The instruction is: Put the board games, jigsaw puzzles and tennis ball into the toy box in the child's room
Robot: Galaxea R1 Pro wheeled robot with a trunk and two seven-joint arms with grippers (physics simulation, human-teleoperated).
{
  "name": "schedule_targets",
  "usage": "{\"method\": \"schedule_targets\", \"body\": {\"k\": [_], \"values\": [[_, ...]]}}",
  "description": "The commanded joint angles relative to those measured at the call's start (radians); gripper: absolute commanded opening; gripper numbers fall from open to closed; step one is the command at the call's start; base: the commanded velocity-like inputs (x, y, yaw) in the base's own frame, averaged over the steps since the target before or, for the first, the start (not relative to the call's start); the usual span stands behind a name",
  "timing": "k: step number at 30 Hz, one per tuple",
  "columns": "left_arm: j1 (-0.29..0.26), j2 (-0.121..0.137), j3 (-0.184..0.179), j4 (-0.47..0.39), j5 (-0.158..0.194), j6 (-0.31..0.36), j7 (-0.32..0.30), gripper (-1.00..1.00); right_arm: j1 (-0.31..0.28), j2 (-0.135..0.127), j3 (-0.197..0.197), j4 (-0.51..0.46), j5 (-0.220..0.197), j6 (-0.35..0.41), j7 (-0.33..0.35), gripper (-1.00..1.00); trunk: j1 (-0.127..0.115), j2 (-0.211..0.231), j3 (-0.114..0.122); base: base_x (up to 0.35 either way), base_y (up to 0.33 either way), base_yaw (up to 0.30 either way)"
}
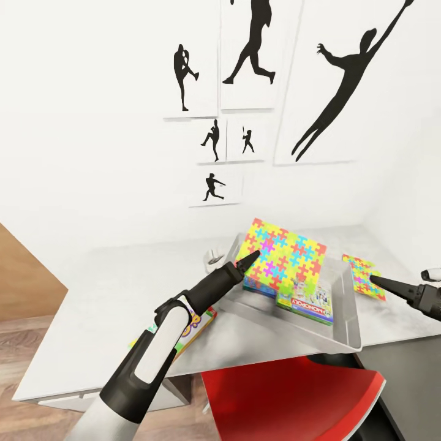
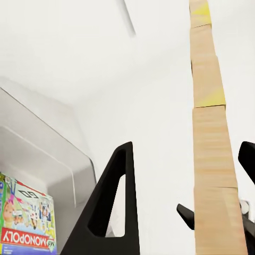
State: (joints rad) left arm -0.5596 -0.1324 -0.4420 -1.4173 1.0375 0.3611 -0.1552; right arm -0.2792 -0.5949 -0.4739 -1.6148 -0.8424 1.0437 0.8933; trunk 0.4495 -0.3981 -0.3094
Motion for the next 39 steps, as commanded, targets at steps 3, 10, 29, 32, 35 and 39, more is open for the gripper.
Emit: {"method": "schedule_targets", "body": {"k": [3, 10, 29, 32, 35, 39], "values": [[-0.002, -0.002, -0.001, 0.002, 0.007, -0.008, 0.002, -1.00, -0.001, 0.006, 0.003, 0.000, 0.002, 0.004, 0.014, 1.00, 0.001, -0.002, -0.002, 0.000, 0.000, 0.000], [-0.005, -0.004, -0.004, 0.014, 0.008, -0.029, 0.003, -1.00, -0.001, 0.029, 0.049, 0.000, -0.002, 0.004, 0.026, 1.00, 0.001, -0.002, -0.002, 0.000, 0.000, 0.000], [-0.006, -0.018, -0.005, 0.078, 0.011, -0.034, -0.006, -1.00, -0.003, 0.039, 0.075, 0.000, -0.123, 0.004, 0.031, 1.00, 0.001, -0.002, -0.002, 0.000, 0.000, 0.000], [-0.006, -0.019, -0.005, 0.083, 0.011, -0.034, -0.007, -1.00, -0.004, 0.039, 0.076, 0.000, -0.127, 0.004, 0.031, 1.00, 0.001, -0.002, -0.002, 0.000, 0.000, 0.000], [-0.006, -0.021, -0.010, 0.096, 0.011, -0.035, -0.009, -1.00, -0.005, 0.040, 0.076, 0.000, -0.130, 0.004, 0.031, 1.00, 0.001, -0.002, -0.002, 0.000, 0.000, 0.000], [-0.006, -0.024, -0.034, 0.109, 0.015, -0.036, -0.010, -1.00, -0.007, 0.041, 0.076, 0.000, -0.132, 0.004, 0.030, 1.00, 0.001, -0.002, -0.002, 0.000, 0.000, 0.000]]}}
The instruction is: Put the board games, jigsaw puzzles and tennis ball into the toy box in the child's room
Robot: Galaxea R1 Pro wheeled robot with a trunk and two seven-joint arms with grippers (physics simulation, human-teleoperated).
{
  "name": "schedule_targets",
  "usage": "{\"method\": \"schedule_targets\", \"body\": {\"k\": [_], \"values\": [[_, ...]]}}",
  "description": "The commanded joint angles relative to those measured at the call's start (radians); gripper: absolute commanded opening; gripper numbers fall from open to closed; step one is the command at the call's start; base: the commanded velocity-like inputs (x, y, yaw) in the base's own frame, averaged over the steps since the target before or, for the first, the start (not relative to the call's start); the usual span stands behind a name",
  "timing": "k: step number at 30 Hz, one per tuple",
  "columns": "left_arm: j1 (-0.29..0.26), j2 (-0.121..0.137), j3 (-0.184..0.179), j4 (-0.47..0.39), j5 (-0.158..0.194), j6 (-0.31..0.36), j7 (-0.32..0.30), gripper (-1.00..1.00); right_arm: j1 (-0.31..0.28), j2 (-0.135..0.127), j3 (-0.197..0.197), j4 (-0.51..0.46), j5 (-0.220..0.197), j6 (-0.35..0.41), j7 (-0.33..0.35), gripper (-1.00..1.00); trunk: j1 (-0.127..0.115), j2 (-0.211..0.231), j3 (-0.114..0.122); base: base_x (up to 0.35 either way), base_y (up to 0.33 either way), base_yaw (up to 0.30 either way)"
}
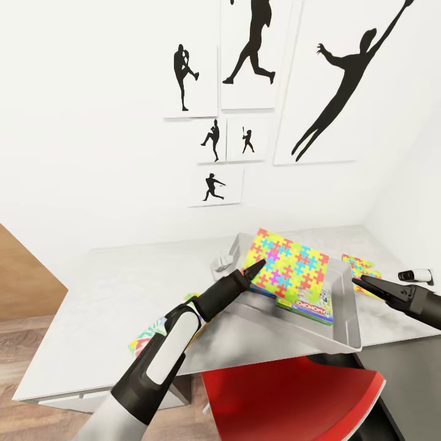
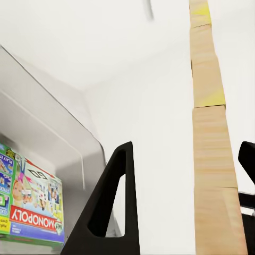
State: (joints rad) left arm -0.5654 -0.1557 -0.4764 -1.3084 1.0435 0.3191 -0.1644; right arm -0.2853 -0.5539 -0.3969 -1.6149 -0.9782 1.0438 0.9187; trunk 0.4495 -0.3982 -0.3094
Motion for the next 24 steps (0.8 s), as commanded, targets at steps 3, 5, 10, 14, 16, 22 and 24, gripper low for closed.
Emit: {"method": "schedule_targets", "body": {"k": [3, 5, 10, 14, 16, 22, 24], "values": [[-0.001, -0.002, -0.009, 0.003, 0.011, 0.006, -0.001, -1.00, -0.002, 0.000, -0.001, 0.000, 0.003, 0.003, 0.005, 1.00, 0.001, -0.002, -0.002, 0.000, 0.000, 0.000], [-0.001, -0.003, -0.016, 0.004, 0.013, 0.006, -0.001, -1.00, -0.002, 0.000, -0.001, 0.001, 0.002, 0.003, 0.005, 1.00, 0.001, -0.002, -0.002, 0.000, 0.000, 0.000], [-0.001, -0.005, -0.024, 0.003, 0.014, 0.005, -0.003, -1.00, -0.004, 0.000, 0.000, 0.002, 0.002, 0.003, 0.004, 1.00, 0.001, -0.002, -0.002, 0.000, 0.000, 0.000], [-0.001, -0.006, -0.042, 0.000, 0.015, 0.005, -0.012, -1.00, -0.005, -0.001, -0.001, 0.003, 0.002, 0.003, 0.004, 1.00, 0.001, -0.002, -0.002, 0.000, 0.000, 0.000], [-0.001, -0.006, -0.055, -0.001, 0.016, 0.000, -0.019, -1.00, -0.006, -0.001, -0.001, 0.004, 0.002, 0.003, 0.003, 1.00, 0.001, -0.002, -0.002, 0.000, 0.000, 0.000], [-0.001, -0.007, -0.076, -0.002, 0.017, -0.031, -0.028, -1.00, -0.006, 0.000, -0.001, 0.005, 0.003, 0.003, 0.003, 1.00, 0.001, -0.002, -0.002, 0.000, 0.000, 0.000], [-0.001, -0.007, -0.080, -0.003, 0.017, -0.038, -0.029, -1.00, -0.006, 0.000, -0.001, 0.005, 0.003, 0.003, 0.003, 1.00, 0.001, -0.002, -0.002, 0.000, 0.000, 0.000]]}}
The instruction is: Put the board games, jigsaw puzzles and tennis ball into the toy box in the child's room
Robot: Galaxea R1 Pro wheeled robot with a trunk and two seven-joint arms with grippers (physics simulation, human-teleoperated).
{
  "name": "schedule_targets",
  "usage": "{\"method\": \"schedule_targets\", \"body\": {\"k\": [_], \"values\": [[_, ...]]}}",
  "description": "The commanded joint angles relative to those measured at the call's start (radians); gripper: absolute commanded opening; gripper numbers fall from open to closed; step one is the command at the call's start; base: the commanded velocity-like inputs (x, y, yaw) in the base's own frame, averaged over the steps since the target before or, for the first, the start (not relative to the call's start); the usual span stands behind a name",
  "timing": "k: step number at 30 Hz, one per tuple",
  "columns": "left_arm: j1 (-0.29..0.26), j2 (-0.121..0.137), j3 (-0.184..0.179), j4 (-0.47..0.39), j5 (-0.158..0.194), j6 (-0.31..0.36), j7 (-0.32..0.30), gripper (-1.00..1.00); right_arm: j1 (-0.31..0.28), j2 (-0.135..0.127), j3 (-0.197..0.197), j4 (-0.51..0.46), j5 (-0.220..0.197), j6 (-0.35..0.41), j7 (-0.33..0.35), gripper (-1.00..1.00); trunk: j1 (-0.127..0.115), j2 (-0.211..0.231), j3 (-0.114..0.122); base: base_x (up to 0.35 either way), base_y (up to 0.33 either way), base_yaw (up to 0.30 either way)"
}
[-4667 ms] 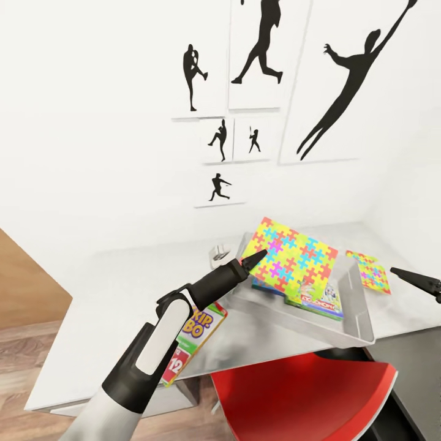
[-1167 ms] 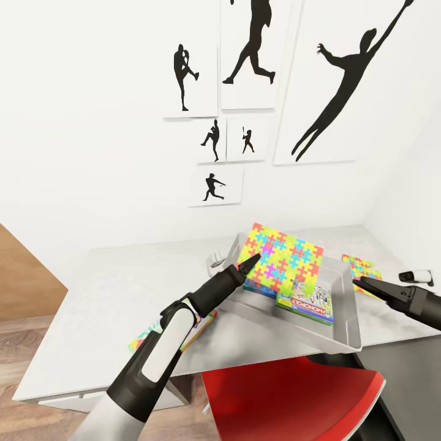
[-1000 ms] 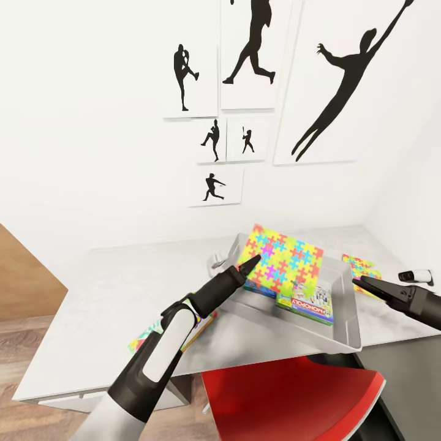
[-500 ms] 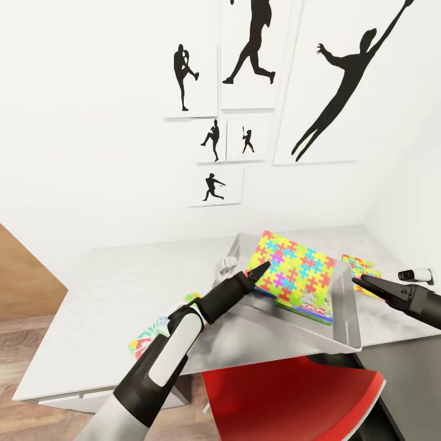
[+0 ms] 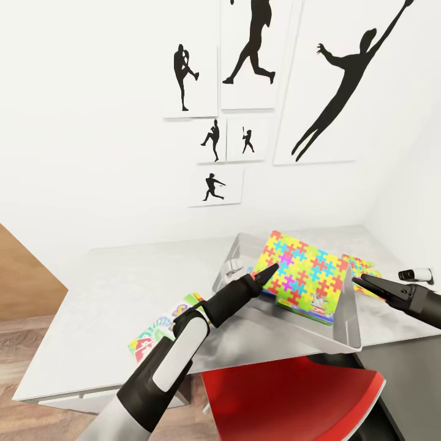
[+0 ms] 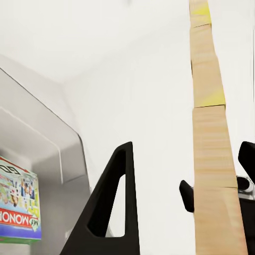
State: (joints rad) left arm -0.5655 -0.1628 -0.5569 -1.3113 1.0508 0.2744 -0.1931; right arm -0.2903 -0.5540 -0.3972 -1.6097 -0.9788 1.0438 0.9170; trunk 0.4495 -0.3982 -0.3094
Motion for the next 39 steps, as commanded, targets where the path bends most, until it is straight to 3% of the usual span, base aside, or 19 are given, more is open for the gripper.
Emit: {"method": "schedule_targets", "body": {"k": [1, 6, 12, 17, 25, 39], "values": [[-0.001, 0.000, 0.001, 0.000, 0.010, 0.006, -0.001, -1.00, -0.001, 0.000, -0.001, 0.000, 0.003, 0.003, 0.005, 1.00, 0.001, -0.002, -0.002, 0.000, 0.000, 0.000], [-0.001, -0.001, -0.004, -0.002, 0.010, -0.003, -0.002, -1.00, 0.000, 0.001, 0.000, 0.000, 0.005, 0.003, 0.005, 1.00, 0.001, -0.002, -0.002, 0.000, 0.000, 0.000], [-0.001, -0.004, -0.008, -0.004, 0.011, -0.007, -0.003, -1.00, -0.001, 0.022, 0.002, 0.001, 0.008, 0.003, 0.001, 1.00, 0.001, -0.002, -0.002, 0.000, 0.000, 0.000], [-0.001, -0.006, -0.015, -0.005, 0.011, -0.008, -0.003, -1.00, -0.003, 0.051, 0.038, 0.001, 0.012, 0.003, -0.002, 1.00, 0.001, -0.002, -0.002, 0.000, 0.000, 0.000], [-0.002, -0.008, -0.019, -0.005, 0.011, -0.009, -0.003, -1.00, -0.008, 0.071, 0.074, 0.001, 0.014, 0.003, -0.005, 1.00, 0.001, -0.002, -0.002, 0.000, 0.000, 0.000], [-0.002, -0.009, -0.020, -0.005, 0.011, -0.009, -0.003, -1.00, -0.010, 0.078, 0.082, 0.001, 0.016, 0.003, -0.007, 1.00, 0.001, -0.002, -0.002, 0.000, 0.000, 0.000]]}}
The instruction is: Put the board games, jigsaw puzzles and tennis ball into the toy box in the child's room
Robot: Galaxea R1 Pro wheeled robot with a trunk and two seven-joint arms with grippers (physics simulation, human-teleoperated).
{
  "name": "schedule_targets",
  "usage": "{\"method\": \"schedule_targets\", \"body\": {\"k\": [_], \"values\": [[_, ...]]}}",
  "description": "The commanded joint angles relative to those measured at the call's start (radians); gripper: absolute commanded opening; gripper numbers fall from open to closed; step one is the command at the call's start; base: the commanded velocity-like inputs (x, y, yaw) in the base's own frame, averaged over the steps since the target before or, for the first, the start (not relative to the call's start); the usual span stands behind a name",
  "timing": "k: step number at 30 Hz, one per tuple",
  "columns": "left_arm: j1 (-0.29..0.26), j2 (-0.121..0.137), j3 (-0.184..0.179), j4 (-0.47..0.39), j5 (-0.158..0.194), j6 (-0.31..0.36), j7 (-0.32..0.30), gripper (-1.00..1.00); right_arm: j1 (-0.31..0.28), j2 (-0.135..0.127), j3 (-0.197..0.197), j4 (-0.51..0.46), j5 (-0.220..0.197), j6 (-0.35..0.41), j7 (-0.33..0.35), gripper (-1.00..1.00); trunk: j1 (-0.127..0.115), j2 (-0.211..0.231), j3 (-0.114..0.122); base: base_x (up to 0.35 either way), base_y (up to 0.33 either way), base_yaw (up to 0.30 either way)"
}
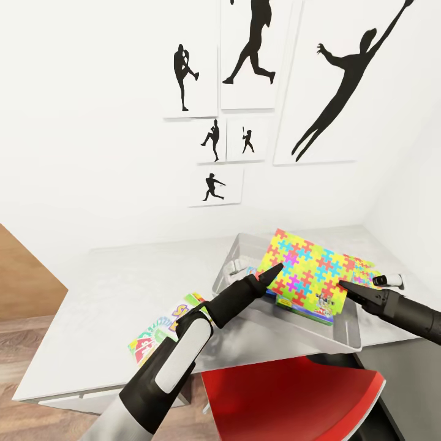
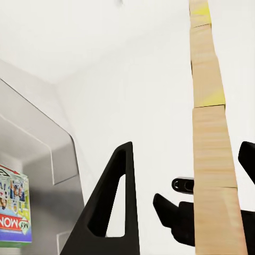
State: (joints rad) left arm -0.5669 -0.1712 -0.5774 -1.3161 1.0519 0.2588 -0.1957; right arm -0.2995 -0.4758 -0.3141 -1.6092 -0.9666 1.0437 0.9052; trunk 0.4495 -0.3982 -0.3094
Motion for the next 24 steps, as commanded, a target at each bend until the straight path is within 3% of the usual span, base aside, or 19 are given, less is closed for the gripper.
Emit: {"method": "schedule_targets", "body": {"k": [1, 3, 4, 24], "values": [[-0.001, 0.000, 0.001, 0.000, 0.010, 0.007, -0.001, -1.00, -0.001, 0.000, 0.000, 0.000, 0.004, 0.003, 0.005, 1.00, 0.001, -0.002, -0.002, 0.000, 0.000, 0.000], [-0.001, 0.000, 0.001, 0.000, 0.011, 0.007, -0.001, -1.00, -0.001, 0.000, 0.000, 0.000, 0.004, 0.003, 0.004, 1.00, 0.001, -0.002, -0.002, 0.000, 0.000, 0.000], [-0.001, 0.000, 0.001, 0.000, 0.011, 0.007, -0.001, -1.00, -0.001, 0.000, 0.000, 0.000, 0.004, 0.003, 0.004, -1.00, 0.001, -0.002, -0.002, 0.000, 0.000, 0.000], [-0.001, -0.001, 0.000, 0.000, 0.011, 0.008, -0.007, -1.00, -0.001, 0.001, 0.000, 0.000, 0.004, 0.003, -0.038, -1.00, 0.001, -0.002, -0.002, 0.000, 0.000, 0.000]]}}
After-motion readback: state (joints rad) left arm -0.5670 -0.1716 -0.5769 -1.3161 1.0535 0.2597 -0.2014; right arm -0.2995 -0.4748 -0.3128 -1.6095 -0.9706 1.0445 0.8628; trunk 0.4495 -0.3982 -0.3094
